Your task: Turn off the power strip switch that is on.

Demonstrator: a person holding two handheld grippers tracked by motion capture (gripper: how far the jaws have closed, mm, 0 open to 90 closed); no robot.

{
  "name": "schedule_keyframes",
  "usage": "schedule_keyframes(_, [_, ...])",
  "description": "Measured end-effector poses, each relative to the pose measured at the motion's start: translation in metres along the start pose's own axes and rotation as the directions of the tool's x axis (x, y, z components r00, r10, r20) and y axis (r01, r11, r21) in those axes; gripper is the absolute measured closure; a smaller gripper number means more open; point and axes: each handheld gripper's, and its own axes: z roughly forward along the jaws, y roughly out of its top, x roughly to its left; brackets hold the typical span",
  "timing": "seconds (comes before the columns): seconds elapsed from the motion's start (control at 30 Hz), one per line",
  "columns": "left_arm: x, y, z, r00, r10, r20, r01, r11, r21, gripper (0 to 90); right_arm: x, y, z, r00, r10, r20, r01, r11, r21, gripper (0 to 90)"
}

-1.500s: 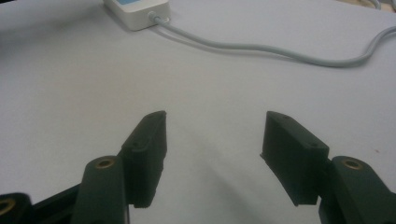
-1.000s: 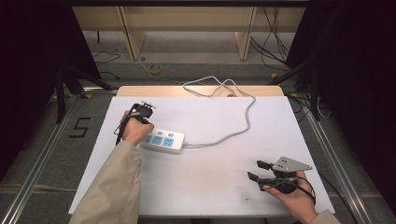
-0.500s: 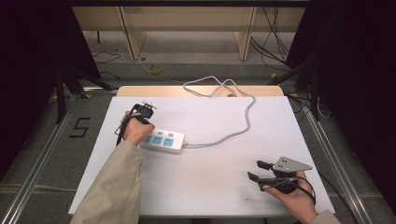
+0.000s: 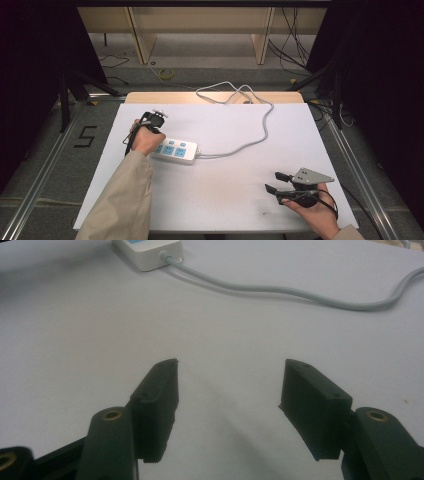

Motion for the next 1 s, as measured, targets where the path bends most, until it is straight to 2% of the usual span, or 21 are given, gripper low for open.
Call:
schedule_keyframes(0.13, [-0.0023,0.0006,0.0000,0.9996,0.021,-0.017,-0.021,0.9998,0.006,89.6,0.0002,0.0001,0.0002,1.0000,-0.003,0.000,0.003,1.000,0.000,40.7])
schedule_keyframes(0.33, [-0.0037,0.0010,0.0004,0.9996,0.015,-0.025,-0.015,0.9999,0.007,89.6,0.0001,0.0000,0.0001,1.0000,-0.003,-0.001,0.003,1.000,-0.001,40.7])
schedule_keyframes(0.47, [-0.0061,0.0015,0.0004,0.9983,0.040,-0.041,-0.040,0.9991,0.012,89.6,0.0003,0.0001,0.0002,1.0000,-0.004,-0.001,0.004,1.000,0.001,40.7])
schedule_keyframes(0.6, [-0.0051,0.0011,0.0004,0.9989,0.031,-0.036,-0.030,0.9995,0.010,89.7,0.0004,0.0001,-0.0001,1.0000,-0.004,0.000,0.004,1.000,0.000,40.7])
schedule_keyframes(0.77, [-0.0080,0.0013,0.0008,0.9978,0.038,-0.054,-0.038,0.9992,0.011,89.7,0.0008,0.0002,0.0002,1.0000,-0.003,-0.002,0.003,1.000,0.002,40.7])
schedule_keyframes(1.0, [-0.0090,0.0008,0.0012,0.9976,0.036,-0.059,-0.035,0.9993,0.008,89.8,0.0008,0.0002,0.0001,1.0000,-0.005,-0.001,0.005,1.000,0.000,40.7])
